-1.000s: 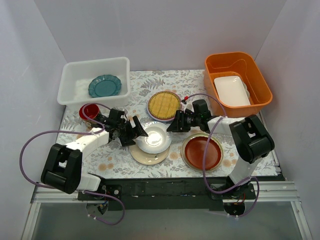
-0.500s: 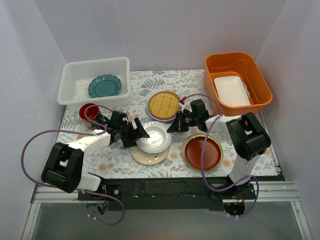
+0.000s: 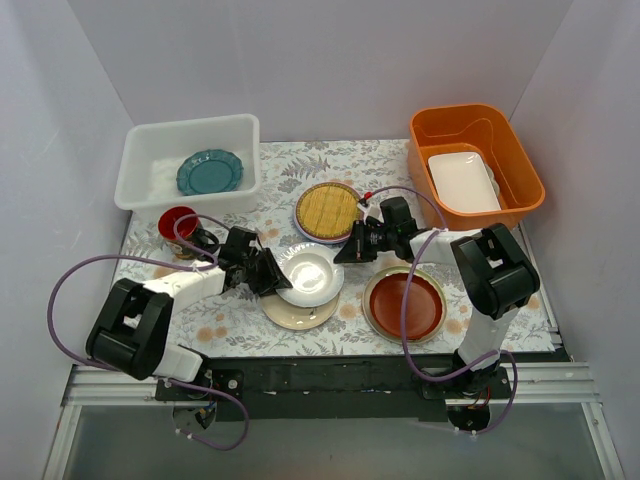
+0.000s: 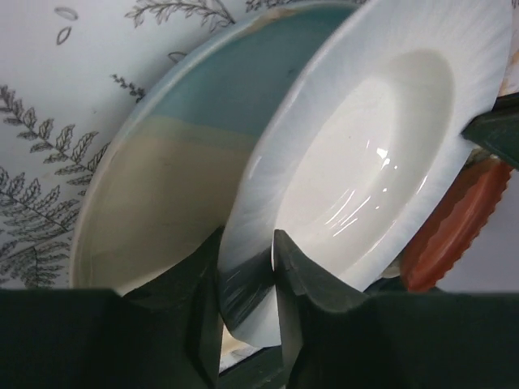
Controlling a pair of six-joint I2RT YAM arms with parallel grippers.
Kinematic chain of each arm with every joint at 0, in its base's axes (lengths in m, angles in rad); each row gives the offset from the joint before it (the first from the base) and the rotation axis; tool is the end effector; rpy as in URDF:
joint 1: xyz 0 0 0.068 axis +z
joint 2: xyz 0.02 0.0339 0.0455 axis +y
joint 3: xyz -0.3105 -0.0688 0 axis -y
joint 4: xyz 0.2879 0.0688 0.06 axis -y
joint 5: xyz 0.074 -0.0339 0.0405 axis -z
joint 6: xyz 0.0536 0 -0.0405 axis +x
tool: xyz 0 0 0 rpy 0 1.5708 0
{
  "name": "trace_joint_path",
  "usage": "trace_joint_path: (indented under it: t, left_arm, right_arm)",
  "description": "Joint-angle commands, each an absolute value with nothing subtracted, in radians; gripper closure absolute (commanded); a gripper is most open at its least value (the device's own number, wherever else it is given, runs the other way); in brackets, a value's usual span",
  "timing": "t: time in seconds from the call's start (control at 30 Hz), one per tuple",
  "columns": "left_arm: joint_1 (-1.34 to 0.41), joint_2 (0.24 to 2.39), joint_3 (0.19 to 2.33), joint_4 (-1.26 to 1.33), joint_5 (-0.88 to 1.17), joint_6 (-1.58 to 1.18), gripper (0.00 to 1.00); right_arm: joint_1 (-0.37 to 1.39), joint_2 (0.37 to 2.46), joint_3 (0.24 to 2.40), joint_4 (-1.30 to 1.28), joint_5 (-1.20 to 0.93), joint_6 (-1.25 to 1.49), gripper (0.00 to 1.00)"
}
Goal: Place the plates into the plastic bin on the countertop
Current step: Pick up the plate at the center of the board.
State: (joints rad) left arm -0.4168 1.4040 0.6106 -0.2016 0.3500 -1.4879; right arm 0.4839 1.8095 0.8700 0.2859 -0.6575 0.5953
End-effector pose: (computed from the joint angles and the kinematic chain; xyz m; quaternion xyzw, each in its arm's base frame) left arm 0.2494 -0.1305 0.1523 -0.4393 0.8372 -0.3246 0.0261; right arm 0.3426 0.2170 0.1474 -0.0955 0.8553 0.4636 0.2107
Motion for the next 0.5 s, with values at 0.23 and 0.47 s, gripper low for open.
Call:
trace_joint_path:
  t: [0.23, 0.47]
  left_arm:
    - [-0.448, 1.394, 0.604, -0.153, 0.365, -1.508, 1.0]
    - [-0.449, 1.364, 0.6, -0.156, 0.354, -1.516, 1.0]
  right_arm:
    - [0.502, 1.829, 0.891, 0.267, -0.643, 0.561, 0.96]
    - [0.502, 1.825, 0.89, 0.273, -0.647, 0.561, 0.94]
